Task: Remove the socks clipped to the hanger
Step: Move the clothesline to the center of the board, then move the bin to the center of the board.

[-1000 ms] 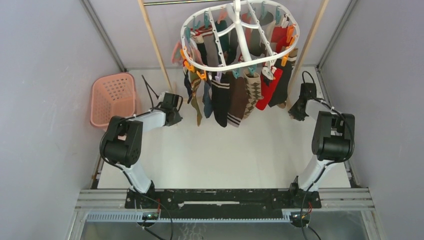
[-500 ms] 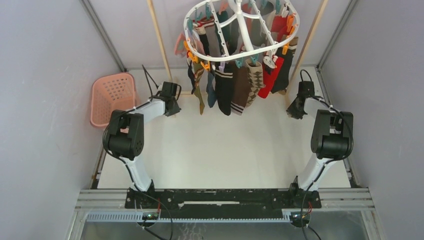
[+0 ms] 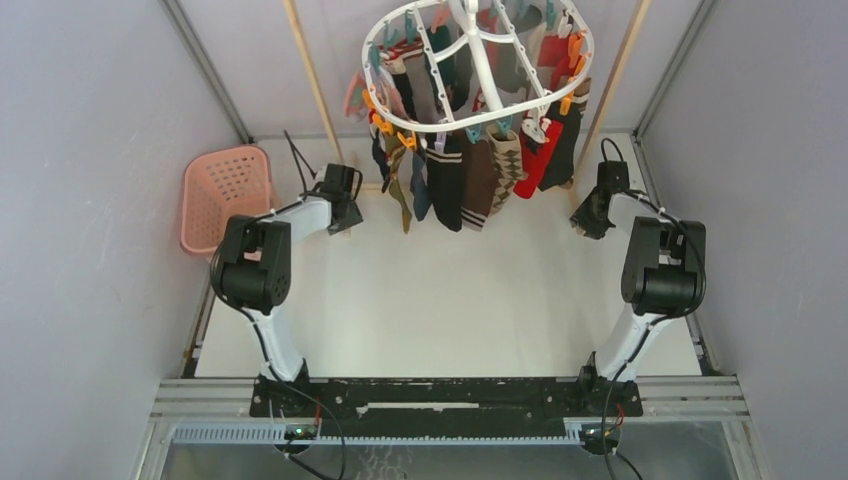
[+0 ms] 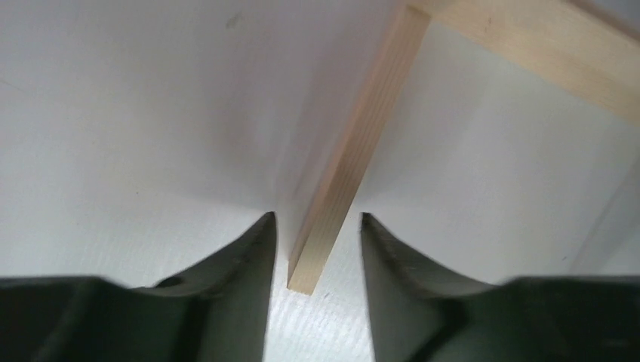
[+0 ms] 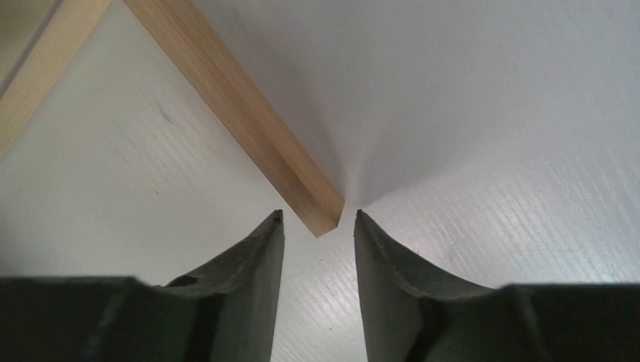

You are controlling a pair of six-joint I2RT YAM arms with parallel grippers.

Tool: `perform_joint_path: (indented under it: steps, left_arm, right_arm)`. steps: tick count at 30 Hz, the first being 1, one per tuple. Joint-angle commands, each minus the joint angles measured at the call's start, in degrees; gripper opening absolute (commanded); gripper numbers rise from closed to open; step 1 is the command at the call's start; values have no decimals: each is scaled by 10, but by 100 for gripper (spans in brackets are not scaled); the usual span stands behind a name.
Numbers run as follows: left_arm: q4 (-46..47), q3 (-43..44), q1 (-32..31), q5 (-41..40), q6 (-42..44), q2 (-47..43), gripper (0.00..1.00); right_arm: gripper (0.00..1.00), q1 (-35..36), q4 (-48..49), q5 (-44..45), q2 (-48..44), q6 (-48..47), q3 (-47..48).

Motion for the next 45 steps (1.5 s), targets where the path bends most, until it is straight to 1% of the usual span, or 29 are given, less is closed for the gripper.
perform_joint_path:
  steps: [1,5,8,9,10,11,14,18,21,25,31,34,39,42,45]
  left_arm:
    - [31,-2,7,-24,-14,-43,55]
    - [12,-40,3,-65,-10,-95,66]
    - [-18,-54,-4,-98,-8,-137,72]
    - [-22,-61,-9,-107,-8,-155,87]
    - [-28,-67,-13,-114,-9,-171,91]
    - [-39,-71,-17,-124,-11,-187,99]
    - [-67,-81,-28,-146,-19,-233,100]
    - [-89,-96,-32,-160,-26,-307,100]
    - [-115,-85,-32,-183,-21,-348,100]
    - [-129,-69,-22,-231,1,-378,100]
    - [-130,-55,41,-226,7,-368,100]
    - [-122,-53,56,-225,2,-359,100]
    - [-117,-38,57,-230,6,-336,100]
    - [-120,-16,68,-222,11,-288,99]
    - [-120,-5,79,-206,9,-262,96]
  right_arm:
    - [52,5,2,-8,-16,-6,-9]
    - [60,1,20,-30,-63,-7,-62]
    - [62,8,28,-30,-115,-8,-112]
    - [64,13,31,-30,-132,-10,-127]
    - [64,19,31,-30,-146,-12,-136]
    - [64,24,26,-30,-160,-14,-145]
    - [65,42,18,-51,-206,-20,-171]
    - [65,65,5,-55,-280,-25,-204]
    - [65,77,-13,-61,-339,-28,-216]
    - [63,128,-42,-65,-413,-28,-231]
    - [61,201,-92,-40,-527,-19,-255]
    - [61,238,-113,-24,-573,-9,-263]
    - [61,295,-135,8,-607,6,-271]
    - [61,331,-137,13,-611,23,-274]
    - [60,358,-142,30,-613,34,-274]
